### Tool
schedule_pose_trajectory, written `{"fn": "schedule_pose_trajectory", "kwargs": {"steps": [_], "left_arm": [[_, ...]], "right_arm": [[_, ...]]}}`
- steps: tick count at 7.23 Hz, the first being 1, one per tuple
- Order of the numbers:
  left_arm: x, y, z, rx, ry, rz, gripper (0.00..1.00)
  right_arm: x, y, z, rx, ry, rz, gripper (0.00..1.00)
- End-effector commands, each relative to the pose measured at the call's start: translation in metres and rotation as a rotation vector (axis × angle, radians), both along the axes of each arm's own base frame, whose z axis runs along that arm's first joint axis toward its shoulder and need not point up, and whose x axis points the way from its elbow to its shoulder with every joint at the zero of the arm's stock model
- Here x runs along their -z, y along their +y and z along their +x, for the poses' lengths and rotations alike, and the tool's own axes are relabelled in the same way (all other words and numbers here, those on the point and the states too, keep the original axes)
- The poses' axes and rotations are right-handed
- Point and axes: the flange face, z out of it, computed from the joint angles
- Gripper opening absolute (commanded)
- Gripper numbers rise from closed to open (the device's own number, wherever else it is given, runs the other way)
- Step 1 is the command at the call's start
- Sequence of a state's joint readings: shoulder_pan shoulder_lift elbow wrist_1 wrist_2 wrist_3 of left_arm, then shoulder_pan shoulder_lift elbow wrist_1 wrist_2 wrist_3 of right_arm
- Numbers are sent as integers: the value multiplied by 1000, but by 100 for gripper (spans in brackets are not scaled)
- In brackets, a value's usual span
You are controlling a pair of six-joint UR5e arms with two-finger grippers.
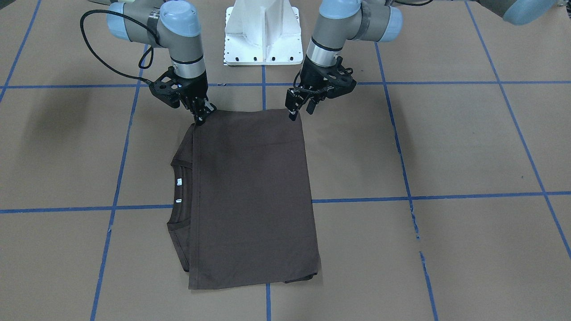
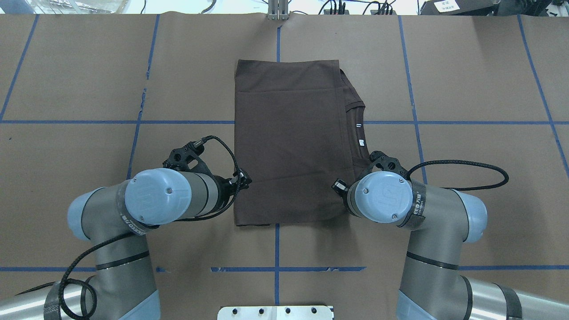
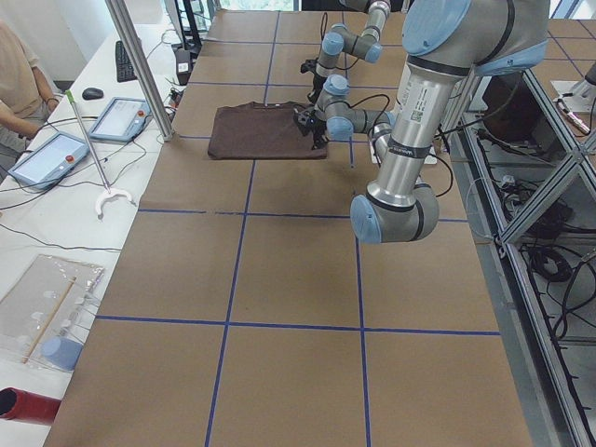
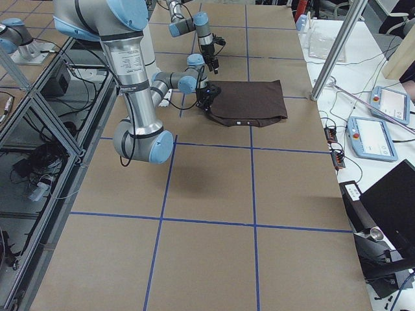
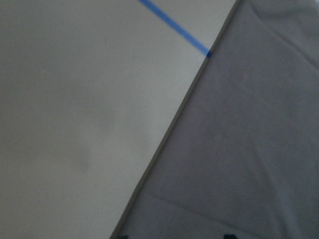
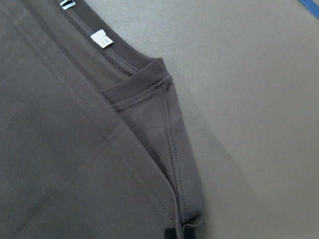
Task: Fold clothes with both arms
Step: 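Move the left gripper to the shirt edge nearest the robot beside the right gripper, then grasp the shirt edge nearest the robot with both grippers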
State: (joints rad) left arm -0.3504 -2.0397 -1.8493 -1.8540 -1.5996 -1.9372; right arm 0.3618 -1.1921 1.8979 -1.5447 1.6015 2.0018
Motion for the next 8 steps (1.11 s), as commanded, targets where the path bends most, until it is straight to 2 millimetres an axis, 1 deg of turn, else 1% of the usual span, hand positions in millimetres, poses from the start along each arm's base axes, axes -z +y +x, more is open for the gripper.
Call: {"fn": "schedule_pose_trajectory", "kwargs": {"steps": [1,2,4,6,7,8], "left_arm": [[-14,22,26,-41,-34,-15,71],[-18,23,31,-44,-43,-18,70],[-19,22,32,-44,-45,-19,69],[-21,24,35,-47,-50,-20,67],[-22,25,37,-50,-51,-20,64],[-23,28,39,-56,-54,-21,59]], "right_arm": [[2,0,-1,0,-4,3,0],[2,1,0,1,-3,1,0],[-2,1,0,2,2,0,0],[1,0,1,2,-3,1,0],[1,1,0,3,-1,0,0],[2,1,0,2,-5,3,0]]}}
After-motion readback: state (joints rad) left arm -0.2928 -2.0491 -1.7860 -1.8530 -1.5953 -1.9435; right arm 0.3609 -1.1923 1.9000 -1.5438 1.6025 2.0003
